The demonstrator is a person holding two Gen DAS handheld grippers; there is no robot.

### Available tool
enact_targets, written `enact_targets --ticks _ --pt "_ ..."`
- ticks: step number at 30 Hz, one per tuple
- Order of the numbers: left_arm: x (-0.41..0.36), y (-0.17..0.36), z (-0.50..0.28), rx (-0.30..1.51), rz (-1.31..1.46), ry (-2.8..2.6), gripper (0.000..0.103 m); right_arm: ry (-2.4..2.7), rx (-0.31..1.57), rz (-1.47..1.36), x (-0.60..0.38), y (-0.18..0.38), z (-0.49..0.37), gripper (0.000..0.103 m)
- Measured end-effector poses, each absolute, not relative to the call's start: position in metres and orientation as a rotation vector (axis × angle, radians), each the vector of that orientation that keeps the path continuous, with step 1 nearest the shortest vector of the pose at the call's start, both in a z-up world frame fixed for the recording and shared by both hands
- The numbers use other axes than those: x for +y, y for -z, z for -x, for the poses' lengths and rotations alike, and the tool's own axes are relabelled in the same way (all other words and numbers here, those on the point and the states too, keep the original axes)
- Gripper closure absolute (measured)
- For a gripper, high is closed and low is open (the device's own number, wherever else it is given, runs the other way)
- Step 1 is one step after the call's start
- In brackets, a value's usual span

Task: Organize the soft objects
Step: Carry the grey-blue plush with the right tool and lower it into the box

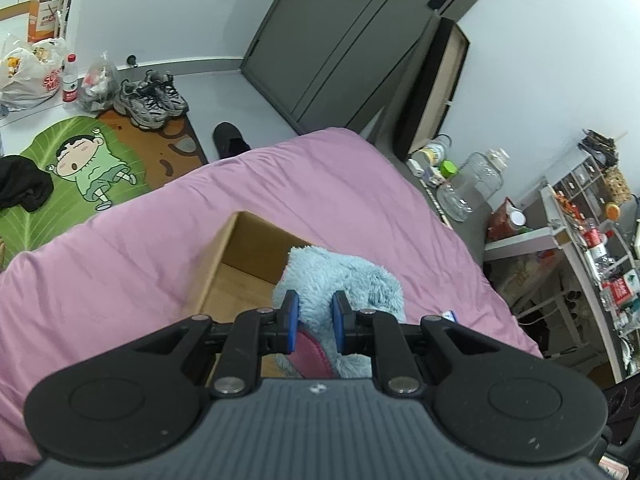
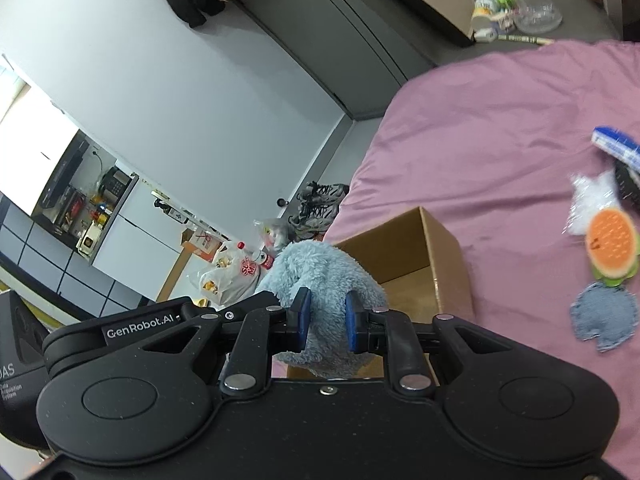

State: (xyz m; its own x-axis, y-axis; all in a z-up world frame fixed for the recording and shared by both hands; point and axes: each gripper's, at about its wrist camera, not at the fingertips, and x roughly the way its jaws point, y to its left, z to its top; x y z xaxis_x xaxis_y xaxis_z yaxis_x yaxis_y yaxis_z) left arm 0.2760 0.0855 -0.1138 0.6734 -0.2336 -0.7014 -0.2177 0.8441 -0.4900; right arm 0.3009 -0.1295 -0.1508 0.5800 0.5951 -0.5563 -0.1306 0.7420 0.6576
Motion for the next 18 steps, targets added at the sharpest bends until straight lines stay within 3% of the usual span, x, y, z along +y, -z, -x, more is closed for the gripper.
enact_targets --ticks 18 --pt "0.100 0.156 -0.324 0.920 0.523 -0.061 0.086 -0.383 0.934 -0.616 -0.099 0.188 -0.337 0.084"
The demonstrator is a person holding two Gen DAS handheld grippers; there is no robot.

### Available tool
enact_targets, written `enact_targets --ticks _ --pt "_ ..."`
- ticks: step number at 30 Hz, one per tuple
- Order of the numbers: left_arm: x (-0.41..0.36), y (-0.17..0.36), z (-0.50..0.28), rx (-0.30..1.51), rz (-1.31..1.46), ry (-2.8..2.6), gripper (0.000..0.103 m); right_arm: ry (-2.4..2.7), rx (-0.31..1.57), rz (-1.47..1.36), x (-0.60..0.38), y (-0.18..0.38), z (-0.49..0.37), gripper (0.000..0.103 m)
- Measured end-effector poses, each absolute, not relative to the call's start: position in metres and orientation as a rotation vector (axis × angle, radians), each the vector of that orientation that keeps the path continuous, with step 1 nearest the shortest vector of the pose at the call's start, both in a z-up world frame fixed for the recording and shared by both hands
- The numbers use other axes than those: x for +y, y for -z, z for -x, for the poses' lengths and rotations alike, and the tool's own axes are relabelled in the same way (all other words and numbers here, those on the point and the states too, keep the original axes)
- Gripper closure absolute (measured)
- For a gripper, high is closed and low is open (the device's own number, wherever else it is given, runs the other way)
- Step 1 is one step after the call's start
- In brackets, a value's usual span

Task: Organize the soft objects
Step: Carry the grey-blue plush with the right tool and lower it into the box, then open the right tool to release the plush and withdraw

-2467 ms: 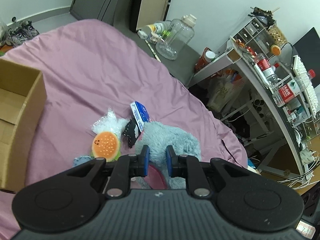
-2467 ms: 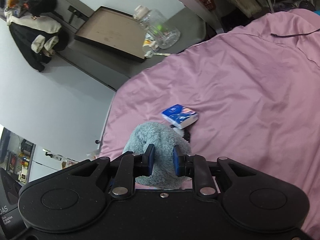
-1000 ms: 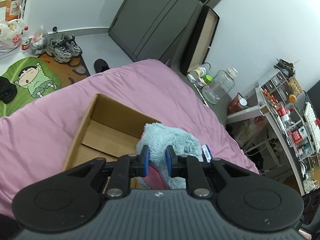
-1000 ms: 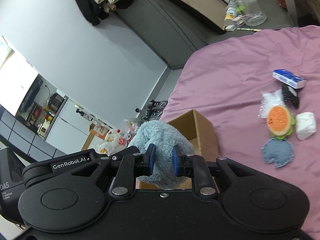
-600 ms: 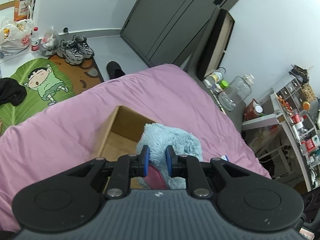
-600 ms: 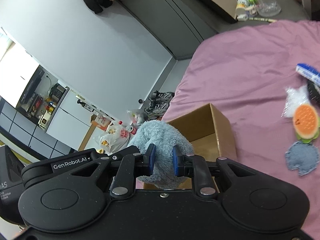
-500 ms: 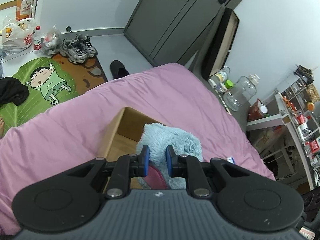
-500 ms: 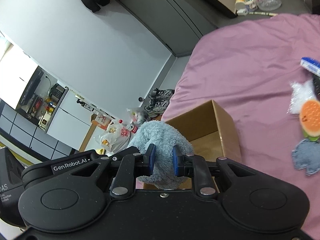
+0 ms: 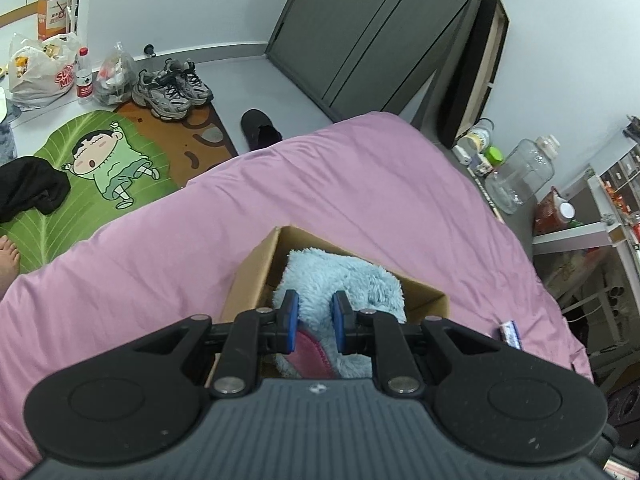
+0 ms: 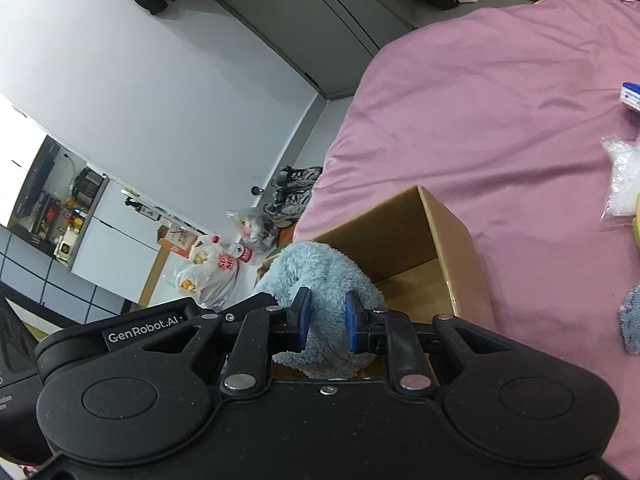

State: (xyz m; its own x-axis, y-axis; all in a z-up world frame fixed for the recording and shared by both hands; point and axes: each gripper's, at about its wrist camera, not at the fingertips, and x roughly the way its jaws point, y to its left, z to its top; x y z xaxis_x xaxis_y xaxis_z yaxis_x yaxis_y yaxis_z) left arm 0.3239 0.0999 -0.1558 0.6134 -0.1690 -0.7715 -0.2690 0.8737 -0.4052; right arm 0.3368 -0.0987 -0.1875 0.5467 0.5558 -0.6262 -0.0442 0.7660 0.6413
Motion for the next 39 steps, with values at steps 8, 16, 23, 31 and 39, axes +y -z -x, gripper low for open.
enact_targets --ticks 8,16,23,31,39 --pt "0.103 0.165 -0.330 0.962 0.532 -0.094 0.081 -0.368 1.008 -0.566 -0.086 0.201 -0.339 0.081" --pt "0.091 0.150 -0.324 0.951 0.474 -0.136 0.067 -0.387 1.014 -0.587 -0.097 0.193 -0.326 0.076" --pt "0.079 0.129 -0.309 0.921 0.435 -0.159 0.053 -0.375 0.984 -0.587 -0.109 0.179 -0.310 0.061" --pt "0.063 0.103 -0.285 0.887 0.408 -0.153 0.037 -0.342 0.929 -0.576 -0.136 0.151 -0.287 0.050" --pt "0.041 0.084 -0.264 0.885 0.372 -0.139 0.024 -0.304 0.930 -0.518 -0.159 0.122 -0.266 0.035"
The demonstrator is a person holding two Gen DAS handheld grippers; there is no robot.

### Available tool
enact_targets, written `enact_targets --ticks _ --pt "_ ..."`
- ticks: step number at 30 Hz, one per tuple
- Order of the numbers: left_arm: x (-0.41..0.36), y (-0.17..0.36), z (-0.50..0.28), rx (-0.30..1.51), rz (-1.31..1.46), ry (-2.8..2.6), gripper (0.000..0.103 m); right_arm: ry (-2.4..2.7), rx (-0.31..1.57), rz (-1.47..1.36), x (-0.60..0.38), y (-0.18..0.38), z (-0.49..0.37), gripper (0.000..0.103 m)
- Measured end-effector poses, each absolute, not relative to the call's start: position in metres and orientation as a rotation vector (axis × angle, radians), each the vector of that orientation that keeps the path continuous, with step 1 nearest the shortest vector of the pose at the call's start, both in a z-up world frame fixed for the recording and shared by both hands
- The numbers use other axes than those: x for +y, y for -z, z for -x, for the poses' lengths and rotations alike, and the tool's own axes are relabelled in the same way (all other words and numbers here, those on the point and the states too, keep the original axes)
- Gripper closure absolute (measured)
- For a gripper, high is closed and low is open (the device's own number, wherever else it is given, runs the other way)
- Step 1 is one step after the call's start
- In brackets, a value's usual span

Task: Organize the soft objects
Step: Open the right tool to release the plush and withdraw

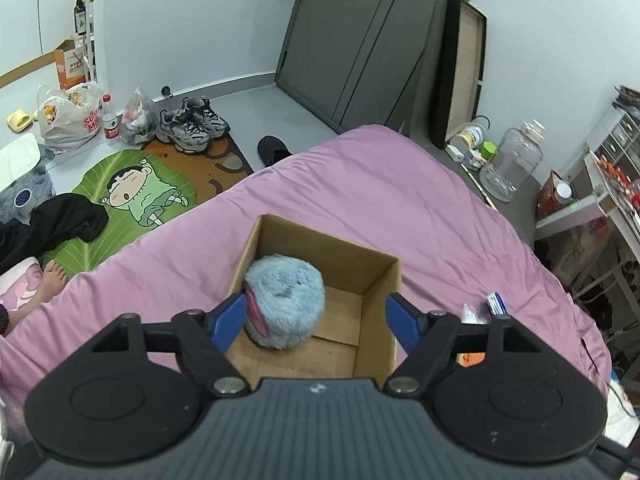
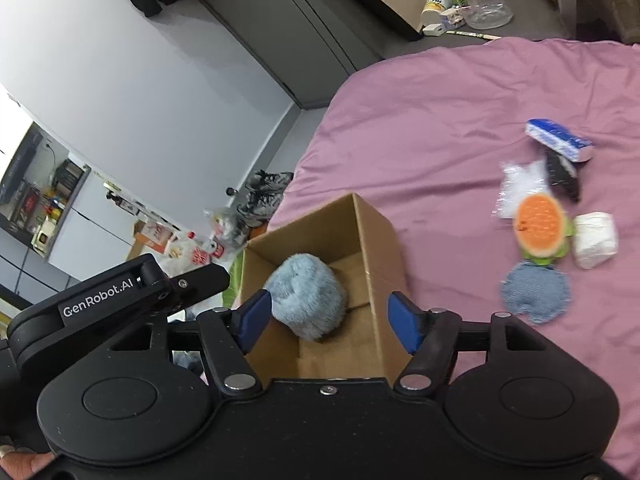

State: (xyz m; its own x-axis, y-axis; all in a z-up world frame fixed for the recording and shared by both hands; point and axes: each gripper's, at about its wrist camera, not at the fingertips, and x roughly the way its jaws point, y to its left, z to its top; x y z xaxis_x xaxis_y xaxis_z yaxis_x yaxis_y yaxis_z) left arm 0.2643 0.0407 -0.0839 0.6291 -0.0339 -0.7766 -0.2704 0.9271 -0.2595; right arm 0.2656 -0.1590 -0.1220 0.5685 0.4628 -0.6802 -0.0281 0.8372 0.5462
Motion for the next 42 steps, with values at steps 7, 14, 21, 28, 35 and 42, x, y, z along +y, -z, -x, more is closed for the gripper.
enact_targets --ticks 7,14,21,28,35,42 --pt "0.022 0.063 -0.247 0.864 0.318 -0.122 0.018 -0.282 0.884 -0.522 -0.188 0.104 -0.242 0.015" --pt "-0.004 0.048 -0.235 0.839 0.248 -0.082 0.018 -0.233 0.828 -0.543 -0.224 0.087 -0.223 0.006" --pt "-0.030 0.038 -0.227 0.841 0.187 -0.056 0.018 -0.202 0.802 -0.534 -0.256 0.076 -0.207 0.000" --pt "-0.057 0.037 -0.222 0.839 0.145 -0.027 0.018 -0.139 0.790 -0.547 -0.288 0.080 -0.199 0.000" --pt "-0.082 0.046 -0.223 0.855 0.111 -0.018 0.018 -0.166 0.770 -0.517 -0.307 0.076 -0.194 0.000" --pt "-0.101 0.057 -0.230 0.866 0.136 -0.017 0.018 -0.180 0.829 -0.487 -0.323 0.084 -0.209 0.000"
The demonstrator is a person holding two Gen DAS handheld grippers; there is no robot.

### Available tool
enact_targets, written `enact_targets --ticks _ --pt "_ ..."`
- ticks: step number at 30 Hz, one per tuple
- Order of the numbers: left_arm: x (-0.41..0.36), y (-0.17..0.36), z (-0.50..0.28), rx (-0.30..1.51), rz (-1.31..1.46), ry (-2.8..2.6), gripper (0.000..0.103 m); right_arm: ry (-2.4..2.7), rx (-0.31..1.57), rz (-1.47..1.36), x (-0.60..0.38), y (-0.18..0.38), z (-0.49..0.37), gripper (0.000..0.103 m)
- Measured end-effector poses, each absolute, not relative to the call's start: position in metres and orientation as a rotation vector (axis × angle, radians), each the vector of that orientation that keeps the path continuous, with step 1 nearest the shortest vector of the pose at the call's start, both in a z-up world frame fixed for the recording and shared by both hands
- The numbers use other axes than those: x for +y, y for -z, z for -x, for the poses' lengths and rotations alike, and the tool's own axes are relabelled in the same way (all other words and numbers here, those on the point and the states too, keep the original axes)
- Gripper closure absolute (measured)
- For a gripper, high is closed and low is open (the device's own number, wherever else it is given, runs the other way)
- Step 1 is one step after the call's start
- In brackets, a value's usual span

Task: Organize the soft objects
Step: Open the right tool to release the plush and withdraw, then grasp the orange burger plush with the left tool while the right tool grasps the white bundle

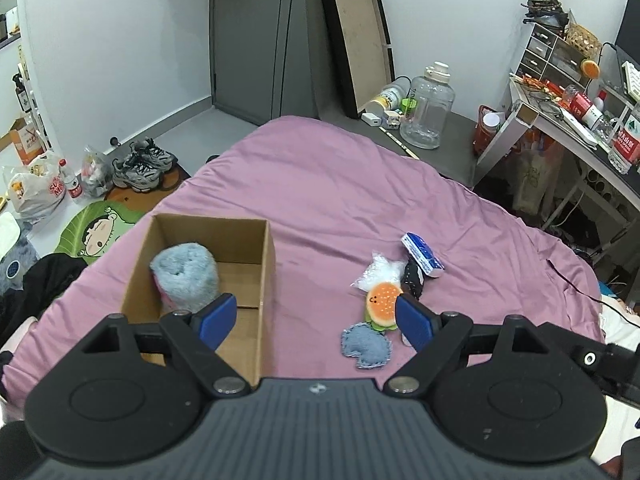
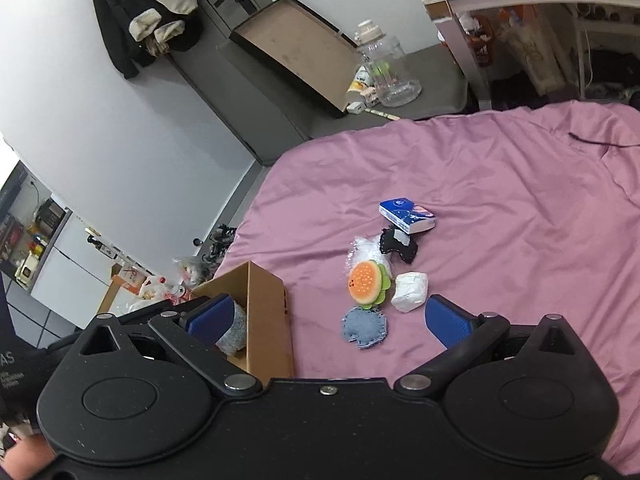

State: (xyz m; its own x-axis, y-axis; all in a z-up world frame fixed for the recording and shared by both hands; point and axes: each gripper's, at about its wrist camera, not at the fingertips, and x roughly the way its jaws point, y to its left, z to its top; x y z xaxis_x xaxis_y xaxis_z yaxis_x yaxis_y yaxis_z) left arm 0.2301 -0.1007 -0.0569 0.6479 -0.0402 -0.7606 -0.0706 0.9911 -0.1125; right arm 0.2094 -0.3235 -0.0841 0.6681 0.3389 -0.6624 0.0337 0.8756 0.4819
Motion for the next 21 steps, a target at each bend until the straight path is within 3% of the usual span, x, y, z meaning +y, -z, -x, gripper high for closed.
enact_targets --ticks 13,21 --pt "-0.130 0.093 -0.261 0.922 0.123 -0.009 0.018 -0.195 0.954 -0.327 -0.339 0.119 -0.254 0.000" --pt "-0.140 0.114 -0.285 0.954 0.138 -0.007 0.018 -0.178 0.992 -0.468 -0.360 0.150 -0.286 0.000"
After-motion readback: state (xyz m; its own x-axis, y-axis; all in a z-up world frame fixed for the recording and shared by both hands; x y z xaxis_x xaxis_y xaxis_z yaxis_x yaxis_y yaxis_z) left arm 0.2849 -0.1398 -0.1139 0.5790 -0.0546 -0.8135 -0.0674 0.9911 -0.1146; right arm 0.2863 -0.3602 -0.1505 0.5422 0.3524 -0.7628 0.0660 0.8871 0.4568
